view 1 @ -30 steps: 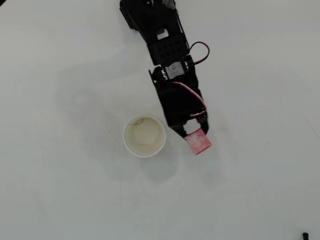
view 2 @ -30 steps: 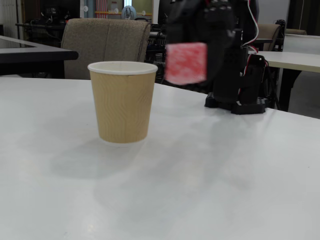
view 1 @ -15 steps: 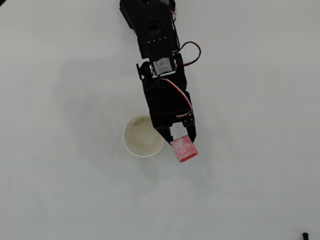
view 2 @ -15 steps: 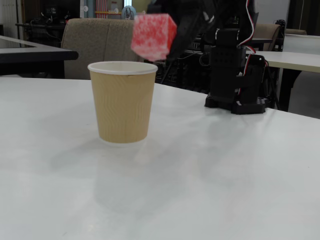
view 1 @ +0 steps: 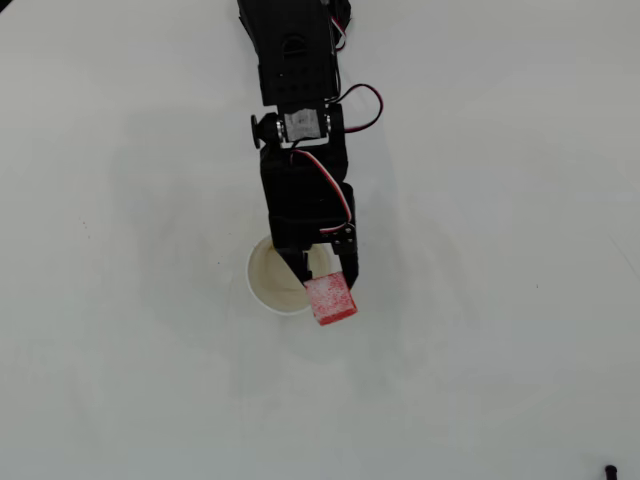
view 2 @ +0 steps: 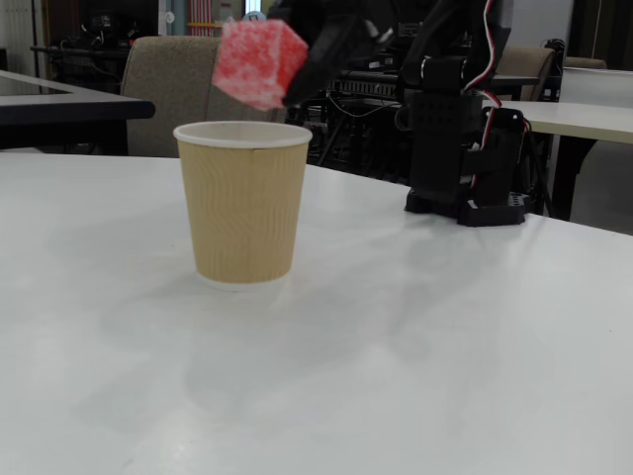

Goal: Grasp a red cube and put it in the cup.

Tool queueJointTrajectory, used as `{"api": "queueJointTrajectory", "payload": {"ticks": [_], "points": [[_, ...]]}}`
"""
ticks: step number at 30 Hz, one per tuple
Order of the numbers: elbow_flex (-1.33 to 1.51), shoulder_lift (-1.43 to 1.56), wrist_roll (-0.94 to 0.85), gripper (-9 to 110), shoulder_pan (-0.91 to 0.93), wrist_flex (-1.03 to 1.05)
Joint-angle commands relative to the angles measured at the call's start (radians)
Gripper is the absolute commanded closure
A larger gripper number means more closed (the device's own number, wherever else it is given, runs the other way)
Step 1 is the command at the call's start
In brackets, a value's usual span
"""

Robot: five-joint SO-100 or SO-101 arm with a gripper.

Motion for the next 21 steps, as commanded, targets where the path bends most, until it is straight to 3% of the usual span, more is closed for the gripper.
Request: {"api": "queueJointTrajectory", "payload": {"ticks": [1,21], "points": [[-0.002,0.072,0.020,98,0.034,-0.014],[0.110,0.206,0.020,97,0.083,-0.005]]}}
